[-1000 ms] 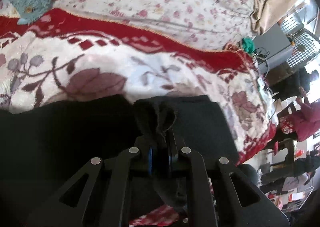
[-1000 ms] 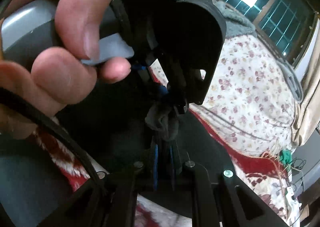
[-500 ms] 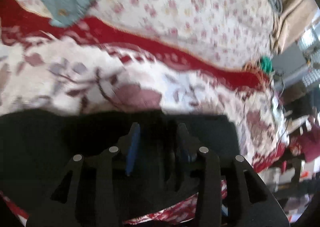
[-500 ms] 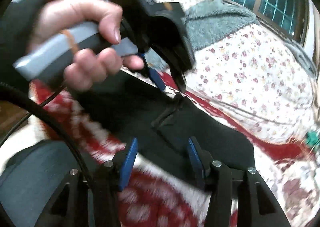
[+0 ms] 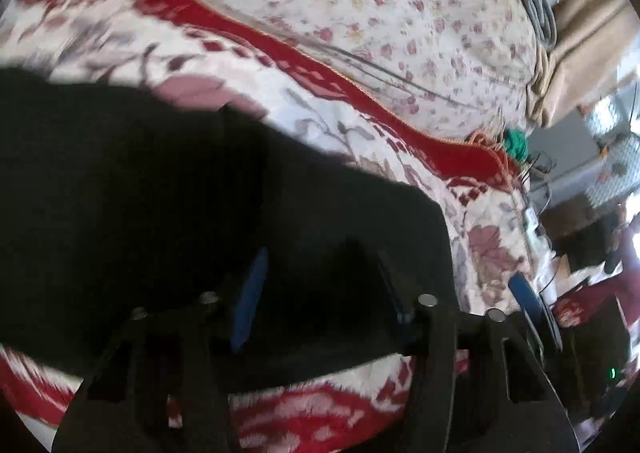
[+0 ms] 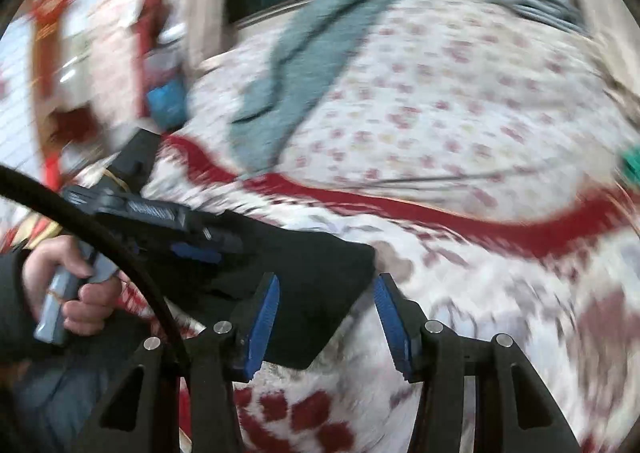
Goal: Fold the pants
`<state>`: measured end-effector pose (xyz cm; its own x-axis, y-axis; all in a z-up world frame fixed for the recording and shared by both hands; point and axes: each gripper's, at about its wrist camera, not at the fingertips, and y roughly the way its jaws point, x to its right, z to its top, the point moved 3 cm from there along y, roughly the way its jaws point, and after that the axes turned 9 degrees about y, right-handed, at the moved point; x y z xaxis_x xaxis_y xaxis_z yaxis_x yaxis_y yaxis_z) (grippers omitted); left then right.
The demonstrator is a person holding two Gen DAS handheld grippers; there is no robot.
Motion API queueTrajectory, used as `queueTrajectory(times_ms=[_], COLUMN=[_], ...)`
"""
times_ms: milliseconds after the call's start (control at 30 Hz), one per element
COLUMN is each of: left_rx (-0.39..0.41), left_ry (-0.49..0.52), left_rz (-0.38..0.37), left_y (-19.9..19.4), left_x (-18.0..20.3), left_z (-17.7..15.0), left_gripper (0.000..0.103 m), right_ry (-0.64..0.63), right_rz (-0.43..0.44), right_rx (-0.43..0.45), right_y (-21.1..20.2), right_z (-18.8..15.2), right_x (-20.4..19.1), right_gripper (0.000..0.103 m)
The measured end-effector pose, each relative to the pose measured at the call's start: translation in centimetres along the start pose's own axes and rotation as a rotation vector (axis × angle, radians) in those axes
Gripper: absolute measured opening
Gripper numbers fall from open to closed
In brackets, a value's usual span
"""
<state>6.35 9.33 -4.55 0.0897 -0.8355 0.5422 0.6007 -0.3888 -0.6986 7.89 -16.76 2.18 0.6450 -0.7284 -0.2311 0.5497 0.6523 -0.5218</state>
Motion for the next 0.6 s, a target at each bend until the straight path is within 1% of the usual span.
queueTrajectory(times_ms=[33, 100, 200, 233, 267, 300, 333, 367, 400, 433, 467, 500, 600], left_rx=[0.009, 0.016, 0.03, 0.033, 0.038, 0.043, 0.045, 0.045, 0.046, 0.05, 0.054, 0.058, 0.063], left_ry=[-0.006, 0.031, 0.062, 0.06, 0.056, 0.051, 0.047, 0.041, 0.034, 0.022, 0.011, -0.005, -0.034], left_rz=[0.004, 0.034, 0.073, 0.078, 0.078, 0.075, 0.07, 0.063, 0.056, 0.043, 0.033, 0.019, -0.009], left_y=[-0.5, -0.8, -0.8, -0.8, -0.8, -0.9, -1.0, -1.0, -0.9, -1.0, -1.0, -1.0, -1.2], left_x=[-0.1, 0.4, 0.9, 0.9, 0.9, 0.8, 0.7, 0.5, 0.5, 0.3, 0.2, 0.0, -0.3], left_z=[-0.6, -1.7, -2.4, -2.4, -2.5, -2.7, -2.8, -2.9, -2.8, -2.8, -2.7, -2.7, -2.6], left_gripper=[0.052, 0.052, 0.052, 0.052, 0.052, 0.052, 0.052, 0.052, 0.052, 0.052, 0.052, 0.052, 0.052], right_ry=[-0.039, -0.104, -0.15, -0.164, -0.167, -0.164, -0.159, -0.166, -0.188, -0.176, -0.143, -0.137, -0.153], right_rz=[0.02, 0.069, 0.116, 0.143, 0.188, 0.199, 0.198, 0.174, 0.163, 0.178, 0.194, 0.196, 0.176], right_rx=[-0.013, -0.032, -0.071, -0.083, -0.108, -0.134, -0.197, -0.28, -0.265, -0.24, -0.245, -0.251, -0.251], right_y=[0.6, 2.0, 4.5, 5.5, 6.8, 7.6, 9.2, 11.3, 11.9, 11.7, 11.6, 11.6, 10.7], right_z=[0.5, 1.6, 1.9, 2.0, 1.8, 1.2, 0.2, -1.5, -2.6, -2.6, -2.4, -2.3, -2.0], right_x=[-0.1, 0.2, 0.4, 0.3, 0.2, 0.1, 0.2, 0.5, 0.6, 0.8, 1.1, 1.2, 0.7], right_gripper=[0.049, 0.049, 0.049, 0.049, 0.049, 0.049, 0.049, 0.05, 0.051, 0.051, 0.051, 0.051, 0.05])
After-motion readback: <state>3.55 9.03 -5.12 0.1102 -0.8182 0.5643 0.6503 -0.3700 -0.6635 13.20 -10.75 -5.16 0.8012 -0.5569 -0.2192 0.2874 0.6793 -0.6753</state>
